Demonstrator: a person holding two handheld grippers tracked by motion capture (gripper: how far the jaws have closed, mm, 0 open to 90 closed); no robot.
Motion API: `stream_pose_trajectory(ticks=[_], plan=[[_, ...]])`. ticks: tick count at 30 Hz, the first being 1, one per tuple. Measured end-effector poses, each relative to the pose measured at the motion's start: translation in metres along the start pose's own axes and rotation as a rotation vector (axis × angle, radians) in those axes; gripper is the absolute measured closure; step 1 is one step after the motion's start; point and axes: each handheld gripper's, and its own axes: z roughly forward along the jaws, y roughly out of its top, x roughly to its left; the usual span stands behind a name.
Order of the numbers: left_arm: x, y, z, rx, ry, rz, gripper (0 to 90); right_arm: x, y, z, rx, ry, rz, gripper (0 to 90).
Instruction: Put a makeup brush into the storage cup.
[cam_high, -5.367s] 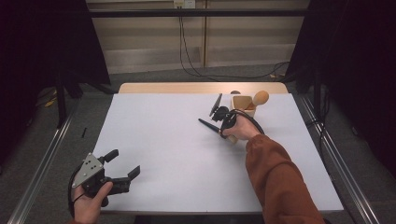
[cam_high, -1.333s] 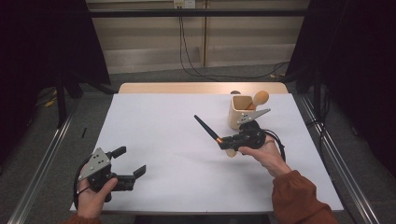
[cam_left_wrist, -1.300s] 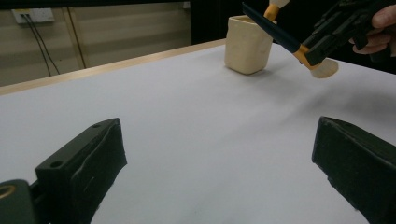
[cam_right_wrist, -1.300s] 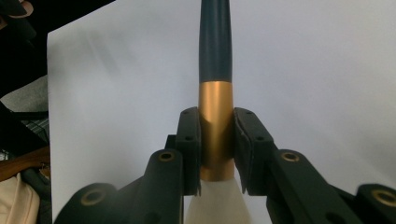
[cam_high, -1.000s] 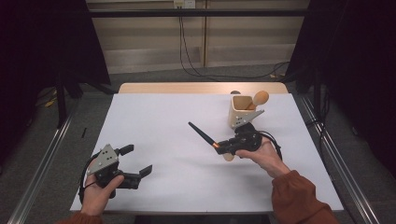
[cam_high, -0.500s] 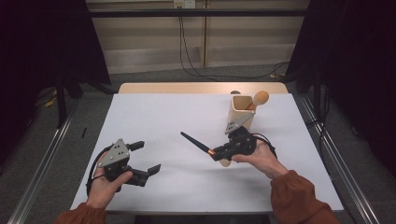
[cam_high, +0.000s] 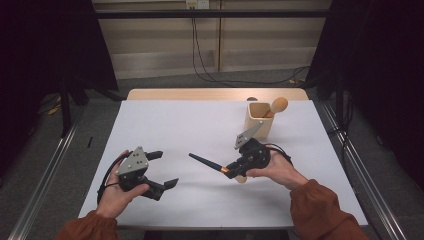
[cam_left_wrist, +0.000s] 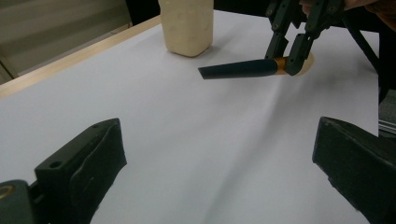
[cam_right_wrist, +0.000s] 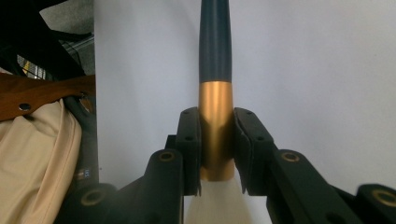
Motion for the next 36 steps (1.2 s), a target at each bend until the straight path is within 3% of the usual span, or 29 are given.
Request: stream_pose_trajectory(ticks=[5,17,22,26,33,36], plan=[[0.000,0.005,0.005,0.024,-0.020,-0.002,2.3,0.002,0.002,0.002,0.037,0.004,-0.018,73.5],[-0.004,0.026,0.025,0.123,-0.074,0.054,3.3,0.005,0.009,0.006,0.129,0.023,-0.060,73.5],[-0.003,0.028,0.030,0.147,-0.085,0.051,3.9,0.008,0.013,0.007,0.171,0.034,-0.095,73.5],[-0.004,0.031,0.036,0.194,-0.101,0.068,4.0,0.009,0.016,0.009,0.190,0.026,-0.121,73.5],[-0.004,0.033,0.046,0.243,-0.149,0.069,4.3,0.012,0.020,0.016,0.242,0.029,-0.137,73.5],[-0.005,0.033,0.051,0.285,-0.177,0.078,5.2,0.013,0.021,0.018,0.258,0.032,-0.141,73.5]])
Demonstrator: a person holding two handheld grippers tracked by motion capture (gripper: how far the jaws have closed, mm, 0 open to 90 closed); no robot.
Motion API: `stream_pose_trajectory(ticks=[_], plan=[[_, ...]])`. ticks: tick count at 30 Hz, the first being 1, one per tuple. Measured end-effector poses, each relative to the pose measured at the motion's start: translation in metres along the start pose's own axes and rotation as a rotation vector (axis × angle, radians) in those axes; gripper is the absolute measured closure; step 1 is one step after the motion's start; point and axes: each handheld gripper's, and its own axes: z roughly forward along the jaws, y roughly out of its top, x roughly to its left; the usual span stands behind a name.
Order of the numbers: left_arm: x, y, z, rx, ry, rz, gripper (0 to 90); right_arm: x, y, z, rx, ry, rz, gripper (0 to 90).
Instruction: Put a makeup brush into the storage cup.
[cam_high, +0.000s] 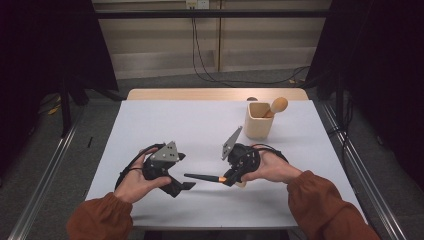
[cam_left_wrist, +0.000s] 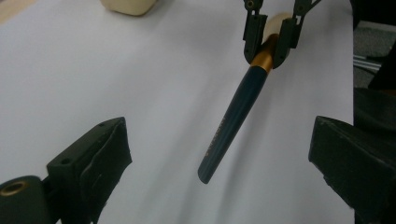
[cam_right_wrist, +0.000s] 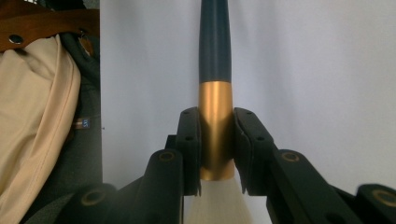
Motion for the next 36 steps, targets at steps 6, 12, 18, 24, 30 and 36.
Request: stream_pose_trajectory(ticks=[6,12,18,24,30,36], plan=[[0.002,0.006,0.009,0.064,-0.038,-0.009,5.2,-0.001,0.001,0.003,0.027,0.000,-0.003,73.5],[0.002,0.012,0.021,0.129,-0.106,0.007,6.3,-0.001,0.004,0.005,0.040,0.000,-0.010,73.5],[0.000,0.015,0.030,0.209,-0.158,0.038,6.9,0.003,0.008,0.008,0.075,-0.006,-0.020,73.5],[0.002,0.017,0.036,0.252,-0.149,0.061,5.9,0.003,0.008,0.010,0.073,0.005,-0.030,73.5],[-0.001,0.015,0.039,0.296,-0.179,0.123,10.1,0.003,0.009,0.012,0.070,0.009,-0.029,73.5],[0.000,0.017,0.045,0.296,-0.191,0.098,14.8,0.003,0.011,0.015,0.069,0.014,-0.033,73.5]])
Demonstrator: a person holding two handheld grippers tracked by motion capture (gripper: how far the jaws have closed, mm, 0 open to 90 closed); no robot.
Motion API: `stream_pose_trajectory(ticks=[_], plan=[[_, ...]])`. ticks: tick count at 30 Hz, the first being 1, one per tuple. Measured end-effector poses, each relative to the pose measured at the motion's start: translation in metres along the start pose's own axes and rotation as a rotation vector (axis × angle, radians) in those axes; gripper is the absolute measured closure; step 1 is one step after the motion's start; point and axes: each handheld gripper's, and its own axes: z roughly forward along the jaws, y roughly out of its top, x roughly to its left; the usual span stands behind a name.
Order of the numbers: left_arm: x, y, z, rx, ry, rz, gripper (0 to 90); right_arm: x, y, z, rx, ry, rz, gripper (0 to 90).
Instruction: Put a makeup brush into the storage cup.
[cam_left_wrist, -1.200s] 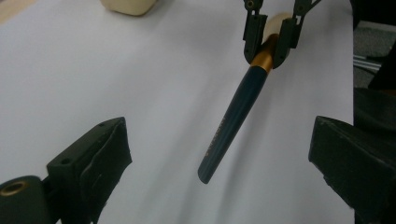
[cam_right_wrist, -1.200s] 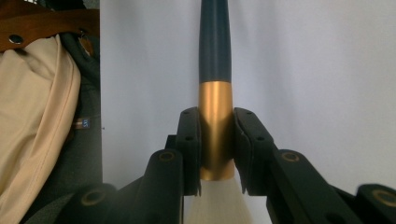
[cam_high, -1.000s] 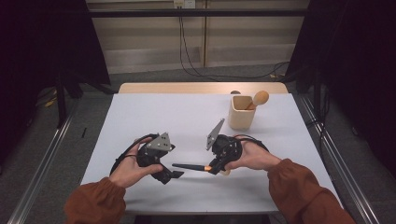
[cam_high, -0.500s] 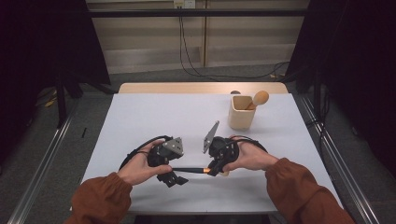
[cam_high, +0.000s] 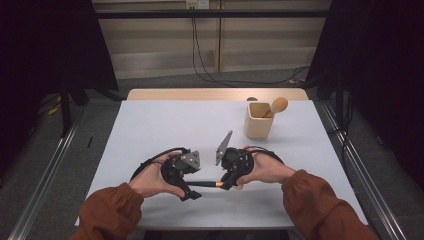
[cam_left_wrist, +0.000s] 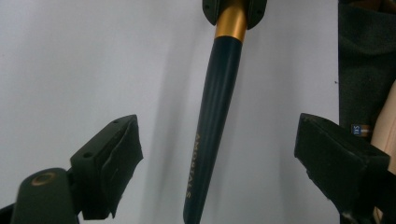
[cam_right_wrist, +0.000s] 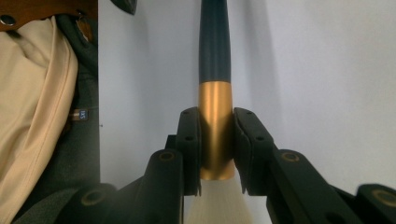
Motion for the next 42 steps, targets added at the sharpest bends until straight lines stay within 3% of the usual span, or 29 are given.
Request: stream_pose_trajectory(ticks=[3,6,9,16,18,23,24,25,27,35,39,42], plan=[[0.000,0.002,0.005,-0.001,0.011,-0.035,10.7,0.000,0.001,0.001,-0.003,-0.001,0.007,73.5],[0.000,0.004,0.008,0.014,-0.004,-0.015,14.9,-0.001,0.002,0.002,-0.003,-0.001,0.010,73.5],[0.000,0.005,0.011,0.014,0.004,-0.025,16.8,-0.002,0.002,0.001,-0.012,0.004,0.009,73.5],[0.000,0.010,0.015,0.012,-0.021,-0.018,35.2,-0.002,0.003,0.005,-0.009,-0.002,0.019,73.5],[-0.001,0.011,0.015,0.012,-0.009,-0.005,39.1,-0.002,0.004,0.006,-0.010,0.005,0.019,73.5],[0.000,0.012,0.017,0.001,-0.004,-0.017,47.3,-0.002,0.006,0.007,-0.020,0.010,0.014,73.5],[0.002,0.012,0.016,-0.004,-0.025,-0.009,48.7,-0.002,0.006,0.007,-0.019,0.013,0.015,73.5],[0.001,0.011,0.017,-0.012,-0.014,-0.012,52.4,-0.001,0.006,0.007,-0.020,0.013,0.012,73.5],[0.002,0.010,0.016,-0.011,-0.031,-0.013,55.7,0.000,0.006,0.006,-0.019,0.011,0.013,73.5],[0.001,0.009,0.020,-0.023,-0.052,-0.014,64.2,0.001,0.007,0.006,-0.027,0.015,-0.002,73.5],[0.001,0.009,0.020,-0.036,-0.028,-0.009,67.7,0.001,0.008,0.007,-0.031,0.019,-0.006,73.5],[0.001,0.007,0.022,-0.044,-0.048,-0.009,69.0,0.001,0.008,0.007,-0.039,0.016,-0.008,73.5]])
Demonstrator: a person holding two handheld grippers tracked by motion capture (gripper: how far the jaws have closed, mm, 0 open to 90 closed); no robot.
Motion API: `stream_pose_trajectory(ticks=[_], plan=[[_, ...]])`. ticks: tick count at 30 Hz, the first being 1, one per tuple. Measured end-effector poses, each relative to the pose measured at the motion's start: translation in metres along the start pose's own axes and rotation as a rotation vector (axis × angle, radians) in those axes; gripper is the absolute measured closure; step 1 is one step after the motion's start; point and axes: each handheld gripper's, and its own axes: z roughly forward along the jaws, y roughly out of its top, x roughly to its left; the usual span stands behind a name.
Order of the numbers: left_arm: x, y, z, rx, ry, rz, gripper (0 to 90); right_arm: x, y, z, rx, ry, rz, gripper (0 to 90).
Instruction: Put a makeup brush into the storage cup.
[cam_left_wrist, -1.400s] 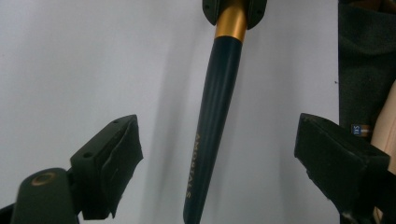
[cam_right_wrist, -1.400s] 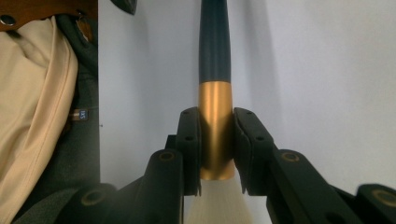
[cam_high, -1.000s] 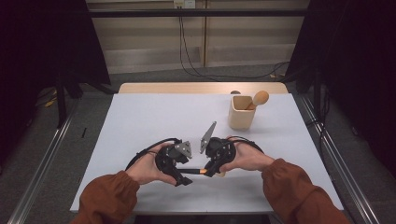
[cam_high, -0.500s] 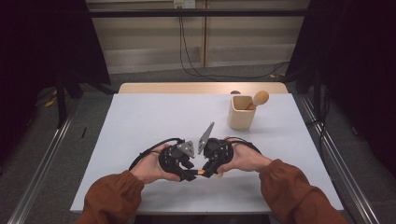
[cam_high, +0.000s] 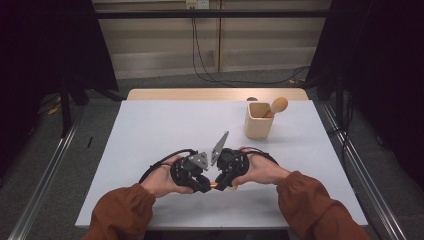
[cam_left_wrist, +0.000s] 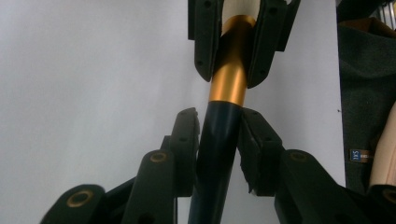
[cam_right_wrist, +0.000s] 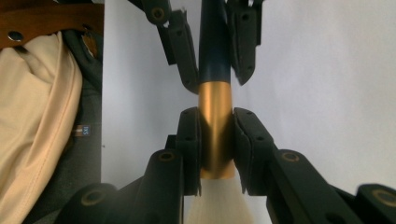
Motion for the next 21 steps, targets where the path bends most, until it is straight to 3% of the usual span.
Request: stream_pose_trajectory(ticks=[1,4,9,13,21], plan=[[0.0006,-0.0003,-0.0002,0.006,-0.013,0.000,69.4,0.0006,0.0000,0.0000,-0.001,0.005,-0.004,73.5],[-0.0008,-0.0008,0.0025,-0.003,0.009,0.010,70.6,0.0009,0.0002,0.0014,0.011,-0.001,-0.007,73.5],[-0.0015,-0.0011,0.0026,0.001,0.001,0.028,72.1,0.0008,-0.0004,0.0019,0.005,0.007,-0.018,73.3],[-0.0025,-0.0028,0.0006,-0.019,-0.005,0.016,73.9,-0.0003,-0.0019,0.0004,-0.024,0.007,0.000,71.2],[-0.0020,-0.0046,-0.0002,-0.011,-0.014,-0.003,74.5,-0.0015,-0.0025,-0.0003,-0.044,0.010,0.012,64.2]])
